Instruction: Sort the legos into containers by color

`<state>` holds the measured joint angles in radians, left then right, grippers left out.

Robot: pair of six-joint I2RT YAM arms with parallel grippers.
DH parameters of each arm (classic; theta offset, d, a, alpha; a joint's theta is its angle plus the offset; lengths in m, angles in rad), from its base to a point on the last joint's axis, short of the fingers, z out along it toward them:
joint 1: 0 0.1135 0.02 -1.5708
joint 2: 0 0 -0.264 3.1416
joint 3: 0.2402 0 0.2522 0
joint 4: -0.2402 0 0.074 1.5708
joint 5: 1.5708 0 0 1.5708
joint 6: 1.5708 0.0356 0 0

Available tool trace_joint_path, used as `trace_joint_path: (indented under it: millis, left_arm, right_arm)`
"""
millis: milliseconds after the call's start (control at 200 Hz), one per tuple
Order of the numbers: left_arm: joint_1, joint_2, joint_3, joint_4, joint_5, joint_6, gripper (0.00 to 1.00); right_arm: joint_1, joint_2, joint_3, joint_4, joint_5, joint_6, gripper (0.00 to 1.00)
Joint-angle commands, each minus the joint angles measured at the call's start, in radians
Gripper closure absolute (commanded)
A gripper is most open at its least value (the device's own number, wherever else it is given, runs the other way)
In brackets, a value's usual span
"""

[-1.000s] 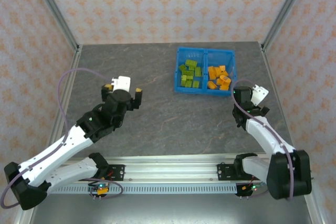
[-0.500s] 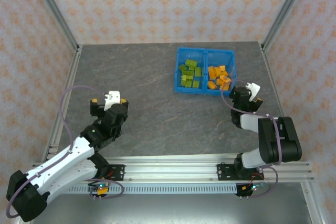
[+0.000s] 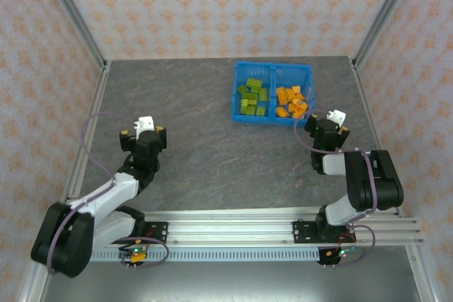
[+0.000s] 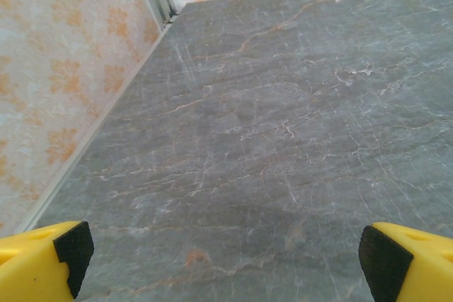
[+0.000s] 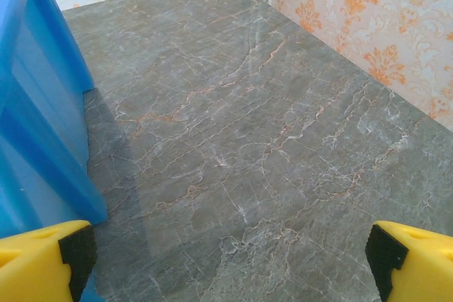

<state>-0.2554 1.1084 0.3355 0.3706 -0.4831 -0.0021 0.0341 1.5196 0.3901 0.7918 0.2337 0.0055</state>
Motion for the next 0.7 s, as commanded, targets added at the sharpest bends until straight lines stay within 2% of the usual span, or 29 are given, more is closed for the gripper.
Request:
trace_joint_path:
  millis: [0,80,130,255,300,365,696]
  left_arm:
    - [0.050,0.128,0.004,0.244,0.122,0.002,0.00]
    - [0.071,0.216,0.063,0.257,0.184,0.058,0.00]
    - [0.077,0.271,0.076,0.322,0.189,0.095,0.00]
    - [0.194,0.400,0.052,0.472,0.289,-0.003,0.00]
    - [0.203,0.375,0.061,0.405,0.324,-0.010,0.00]
    - [0.204,0.383,0.047,0.447,0.387,0.023,0.00]
    - [0.214,0.391,0.085,0.384,0.377,0.008,0.00]
  right_arm:
    - [0.016,-0.004,0.015,0.005,-0.045,-0.019,0.01]
    - [0.016,-0.003,0.016,0.003,-0.045,-0.018,0.01]
    - [0.016,-0.004,0.015,0.003,-0.045,-0.018,0.01]
    - [0.016,-0.003,0.016,0.003,-0.045,-0.018,0.01]
    - [0.017,-0.003,0.016,0.003,-0.046,-0.018,0.01]
    - [0.016,-0.003,0.016,0.003,-0.047,-0.018,0.01]
    - [0.017,-0.003,0.017,0.003,-0.047,-0.018,0.01]
